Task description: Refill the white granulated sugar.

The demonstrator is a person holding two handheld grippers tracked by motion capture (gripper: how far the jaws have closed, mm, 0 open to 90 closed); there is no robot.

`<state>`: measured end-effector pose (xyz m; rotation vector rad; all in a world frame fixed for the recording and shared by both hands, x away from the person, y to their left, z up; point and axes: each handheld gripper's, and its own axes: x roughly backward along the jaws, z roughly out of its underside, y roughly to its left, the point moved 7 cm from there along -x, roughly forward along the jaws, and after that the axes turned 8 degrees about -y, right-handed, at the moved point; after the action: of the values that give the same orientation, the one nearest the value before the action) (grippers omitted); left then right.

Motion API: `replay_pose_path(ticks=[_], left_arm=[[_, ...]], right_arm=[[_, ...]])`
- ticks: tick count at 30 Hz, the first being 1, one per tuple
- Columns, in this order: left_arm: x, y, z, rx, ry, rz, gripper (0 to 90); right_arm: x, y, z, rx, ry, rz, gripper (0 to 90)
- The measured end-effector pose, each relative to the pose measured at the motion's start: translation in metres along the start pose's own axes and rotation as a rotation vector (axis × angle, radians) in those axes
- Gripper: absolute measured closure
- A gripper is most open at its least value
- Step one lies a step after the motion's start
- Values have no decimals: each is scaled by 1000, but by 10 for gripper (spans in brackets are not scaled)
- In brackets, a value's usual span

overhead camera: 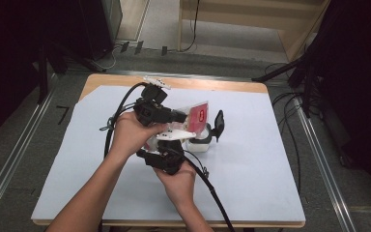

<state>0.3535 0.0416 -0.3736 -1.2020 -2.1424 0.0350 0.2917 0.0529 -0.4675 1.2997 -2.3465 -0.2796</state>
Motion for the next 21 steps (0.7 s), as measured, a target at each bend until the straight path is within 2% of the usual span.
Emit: replay_pose_path(ticks=[11,15,21], left_arm=[[0,-1,-1,-19,-16,-4,799],[0,-1,-2,-45,-20,-9,794],[-1,-2,-2,-35,-29,-3,784]], right_arm=[[1,-1,-3,-29,-8,-3,638],[2,1,-4,-42,-12,-9,639],[3,0,-5,-63,-14,-8,639]])
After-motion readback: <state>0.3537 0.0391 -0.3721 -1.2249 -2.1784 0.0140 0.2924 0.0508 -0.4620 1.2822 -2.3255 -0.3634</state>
